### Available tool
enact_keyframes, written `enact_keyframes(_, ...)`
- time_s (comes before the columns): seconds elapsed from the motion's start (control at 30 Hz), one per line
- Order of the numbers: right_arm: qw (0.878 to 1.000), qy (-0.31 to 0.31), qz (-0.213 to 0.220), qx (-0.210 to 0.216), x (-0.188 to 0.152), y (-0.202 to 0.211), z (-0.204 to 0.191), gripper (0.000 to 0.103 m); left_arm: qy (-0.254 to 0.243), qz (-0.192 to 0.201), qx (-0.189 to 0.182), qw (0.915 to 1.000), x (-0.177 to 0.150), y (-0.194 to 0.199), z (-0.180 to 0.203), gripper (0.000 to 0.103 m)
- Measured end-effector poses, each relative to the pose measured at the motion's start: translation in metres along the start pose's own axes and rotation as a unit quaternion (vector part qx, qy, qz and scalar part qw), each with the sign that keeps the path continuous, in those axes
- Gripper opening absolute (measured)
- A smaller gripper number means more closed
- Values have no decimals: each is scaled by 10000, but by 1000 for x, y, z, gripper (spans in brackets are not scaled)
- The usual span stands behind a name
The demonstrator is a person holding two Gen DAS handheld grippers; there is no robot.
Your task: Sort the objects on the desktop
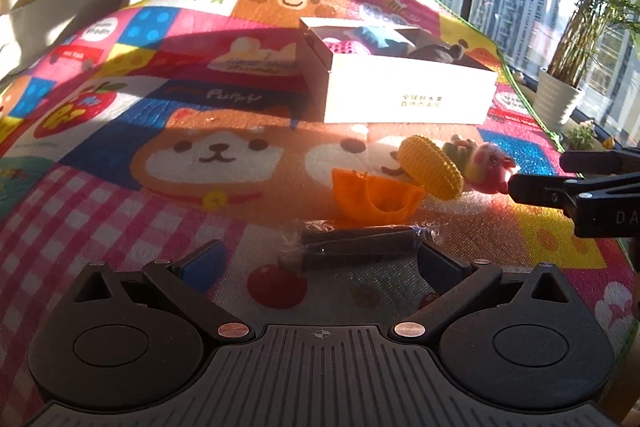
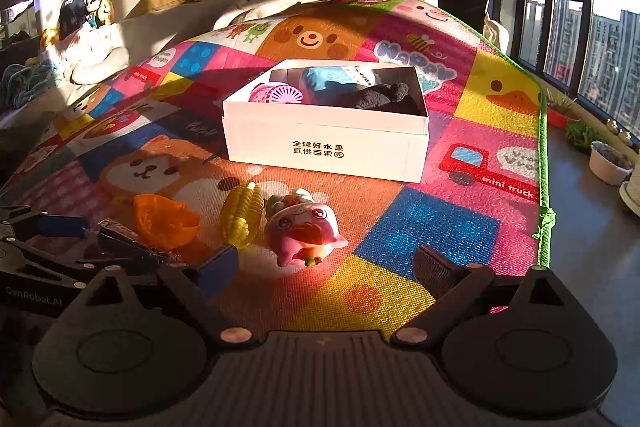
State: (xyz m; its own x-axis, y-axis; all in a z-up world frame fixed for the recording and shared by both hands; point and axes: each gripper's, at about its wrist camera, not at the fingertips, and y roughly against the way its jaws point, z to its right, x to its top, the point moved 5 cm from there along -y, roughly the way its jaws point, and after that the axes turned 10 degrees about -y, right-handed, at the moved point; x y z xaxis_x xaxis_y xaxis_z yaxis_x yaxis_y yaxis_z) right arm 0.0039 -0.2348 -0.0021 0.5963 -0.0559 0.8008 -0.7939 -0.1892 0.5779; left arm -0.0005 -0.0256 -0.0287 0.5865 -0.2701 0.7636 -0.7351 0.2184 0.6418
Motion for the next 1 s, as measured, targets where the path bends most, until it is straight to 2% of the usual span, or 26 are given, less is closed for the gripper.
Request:
enact_keyframes(0.1, 9998, 92, -21, 168, 9, -6, -8, 79, -263, -70, 20, 9996, 0, -2, 5, 103)
enact_keyframes(0.2, 9992, 173, 30, 353, 13, -7, -19, 74, -302, -65, 423, 9986, 1, -3, -7, 103)
enact_keyframes(0.23, 9989, 182, 22, 438, 13, -6, -23, 71, -243, -54, 597, 9979, 2, -3, -16, 103)
enact_keyframes(0.3, 9980, 236, -19, 593, 12, -6, -31, 58, -78, -69, 925, 9957, 1, -3, -33, 103)
enact_keyframes(0.37, 9967, 337, -95, 731, 9, -6, -39, 50, 182, -112, 1224, 9923, 0, -3, -53, 103)
enact_keyframes(0.43, 9961, 383, -160, 779, 6, -8, -46, 48, 514, -121, 1391, 9889, -2, 0, -71, 103)
enact_keyframes(0.53, 9962, 371, -233, 758, 6, -15, -52, 48, 814, -44, 1268, 9886, -6, 4, -80, 103)
enact_keyframes(0.63, 9970, 396, -221, 632, 8, -24, -56, 47, 708, 32, 1212, 9901, -5, 5, -76, 103)
enact_keyframes(0.77, 9974, 537, -236, 430, 14, -44, -62, 40, 574, 249, 1103, 9919, -4, 9, -70, 103)
enact_keyframes(0.87, 9973, 513, -447, 275, 13, -59, -60, 34, 631, 368, 1040, 9919, -4, 13, -70, 103)
enact_keyframes(0.9, 9972, 477, -487, 302, 12, -60, -58, 31, 660, 393, 1020, 9918, -4, 14, -71, 103)
enact_keyframes(1.0, 9983, 414, -341, 212, 10, -46, -53, 31, 718, 463, 972, 9916, -4, 17, -70, 103)
